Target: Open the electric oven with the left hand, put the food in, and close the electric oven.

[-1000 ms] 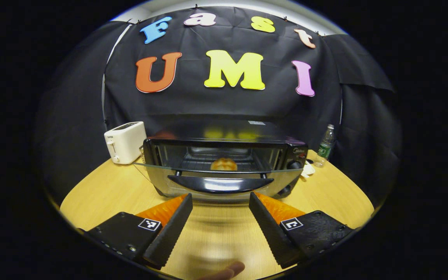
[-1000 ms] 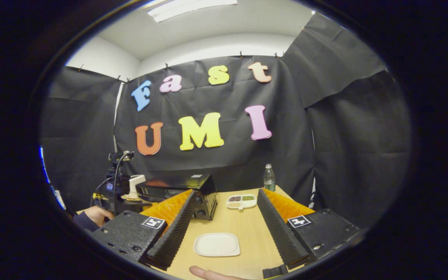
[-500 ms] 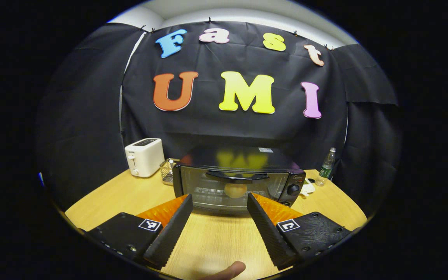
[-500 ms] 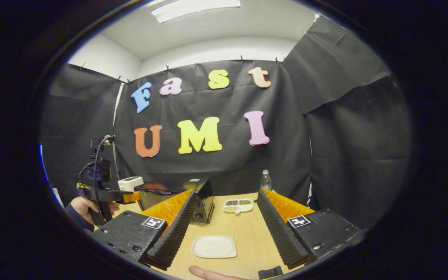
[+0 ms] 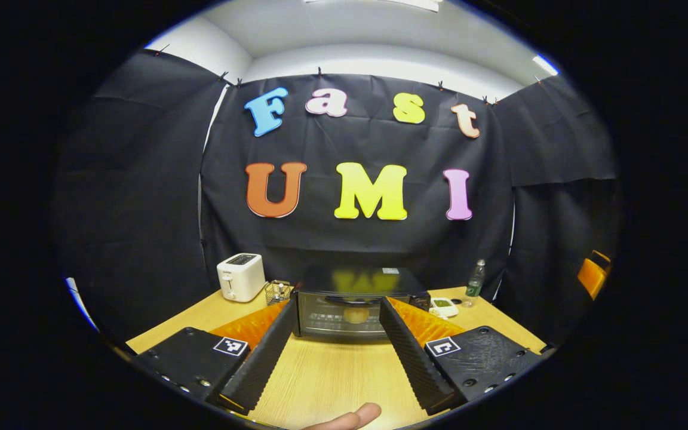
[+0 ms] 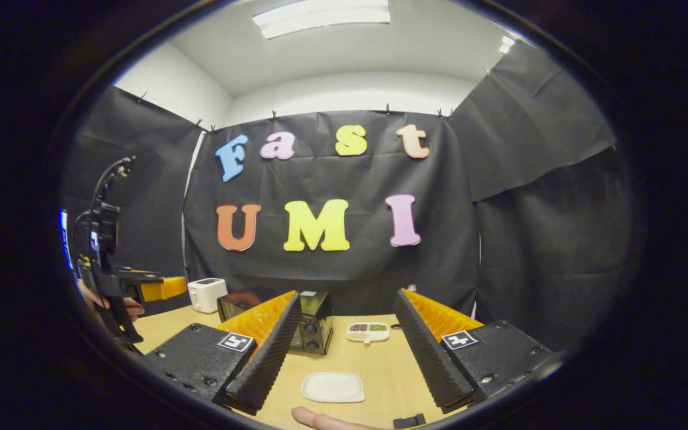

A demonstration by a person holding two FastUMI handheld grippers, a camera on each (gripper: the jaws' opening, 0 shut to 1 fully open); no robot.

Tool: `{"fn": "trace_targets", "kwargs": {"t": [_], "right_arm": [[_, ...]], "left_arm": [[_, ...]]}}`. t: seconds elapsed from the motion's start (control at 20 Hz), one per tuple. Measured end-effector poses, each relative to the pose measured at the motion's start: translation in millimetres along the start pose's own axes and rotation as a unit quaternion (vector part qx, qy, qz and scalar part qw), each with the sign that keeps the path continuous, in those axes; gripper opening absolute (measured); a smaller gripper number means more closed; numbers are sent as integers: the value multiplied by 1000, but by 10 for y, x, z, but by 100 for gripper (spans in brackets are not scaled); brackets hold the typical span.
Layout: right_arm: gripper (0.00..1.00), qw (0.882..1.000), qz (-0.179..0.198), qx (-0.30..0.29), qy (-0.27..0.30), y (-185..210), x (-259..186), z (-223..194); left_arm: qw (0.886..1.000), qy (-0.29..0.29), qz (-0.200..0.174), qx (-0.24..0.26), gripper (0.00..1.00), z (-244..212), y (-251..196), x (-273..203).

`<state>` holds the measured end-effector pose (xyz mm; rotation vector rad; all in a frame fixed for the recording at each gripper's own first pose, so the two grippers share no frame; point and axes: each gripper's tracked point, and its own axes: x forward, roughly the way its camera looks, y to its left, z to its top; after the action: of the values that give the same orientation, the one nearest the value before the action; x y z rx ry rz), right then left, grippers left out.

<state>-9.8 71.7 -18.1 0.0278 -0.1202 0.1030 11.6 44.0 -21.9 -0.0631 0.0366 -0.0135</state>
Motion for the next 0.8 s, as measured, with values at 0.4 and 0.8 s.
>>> {"fn": "trace_targets", "kwargs": {"t": [0.4,0.8], "right_arm": [[96,999,38,-13,-22,288,-282,194],[96,998,60,3,2,373,-343,55]], "left_arm": [[999,-43,-10,32,92,273,-73,-599],[998,-45,-35,18,83,122,-162,-982]]}}
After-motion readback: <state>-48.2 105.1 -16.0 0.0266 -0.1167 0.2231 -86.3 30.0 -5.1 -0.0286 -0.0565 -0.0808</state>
